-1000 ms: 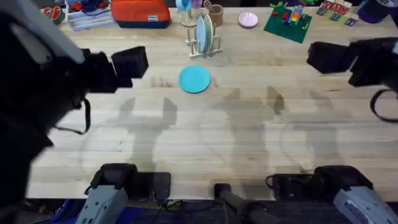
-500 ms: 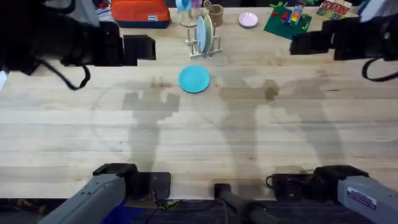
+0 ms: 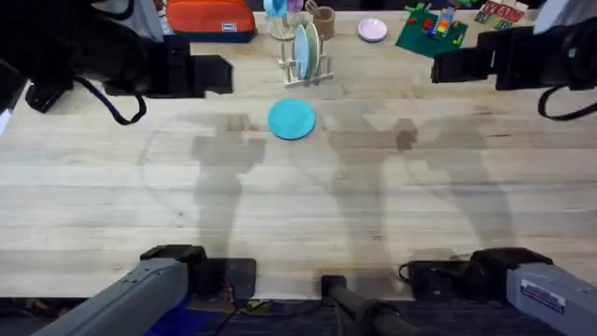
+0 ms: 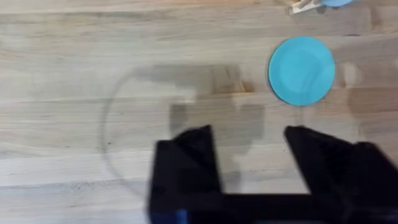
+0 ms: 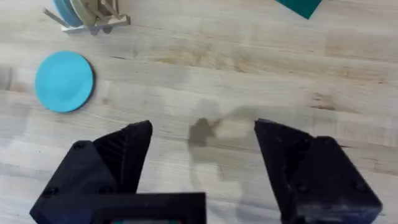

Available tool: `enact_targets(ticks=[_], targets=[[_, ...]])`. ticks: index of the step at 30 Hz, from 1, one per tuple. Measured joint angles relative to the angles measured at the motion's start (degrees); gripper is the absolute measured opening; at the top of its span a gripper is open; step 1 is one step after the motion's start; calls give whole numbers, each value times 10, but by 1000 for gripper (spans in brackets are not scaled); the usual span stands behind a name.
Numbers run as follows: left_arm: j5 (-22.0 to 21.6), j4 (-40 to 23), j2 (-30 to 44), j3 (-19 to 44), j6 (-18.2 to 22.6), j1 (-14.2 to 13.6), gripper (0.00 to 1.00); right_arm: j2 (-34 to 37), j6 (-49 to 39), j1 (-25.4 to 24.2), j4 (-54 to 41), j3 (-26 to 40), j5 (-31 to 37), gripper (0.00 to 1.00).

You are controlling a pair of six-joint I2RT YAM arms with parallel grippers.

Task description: Pick up the plates from the table one by one and place each into a slot on the dish rack.

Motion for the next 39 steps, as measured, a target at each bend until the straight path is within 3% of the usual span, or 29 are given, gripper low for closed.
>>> enact_targets(ticks=[4, 6, 10, 15, 16, 21, 26, 30, 39], targets=[[1, 0, 0, 0, 0, 0, 140, 0, 0, 0, 0, 0, 0, 993], [7, 1, 0, 0, 1, 0, 49, 0, 0, 0, 0, 0, 0, 994], [49, 3, 0, 0, 1, 0, 42, 0, 0, 0, 0, 0, 0, 995], [145, 30, 0, 0, 1, 4, 40, 0, 0, 0, 0, 0, 0, 995], [208, 42, 0, 0, 1, 24, 41, 0, 0, 0, 0, 0, 0, 995], [304, 65, 0, -12, 30, 70, 42, 0, 0, 0, 0, 0, 0, 993], [409, 172, 3, -101, 52, 91, 41, 0, 0, 0, 0, 0, 0, 993], [456, 225, 29, -139, 52, 91, 41, 0, 0, 0, 0, 0, 0, 993], [516, 273, 139, -142, 72, 91, 42, 0, 0, 0, 0, 0, 0, 993]])
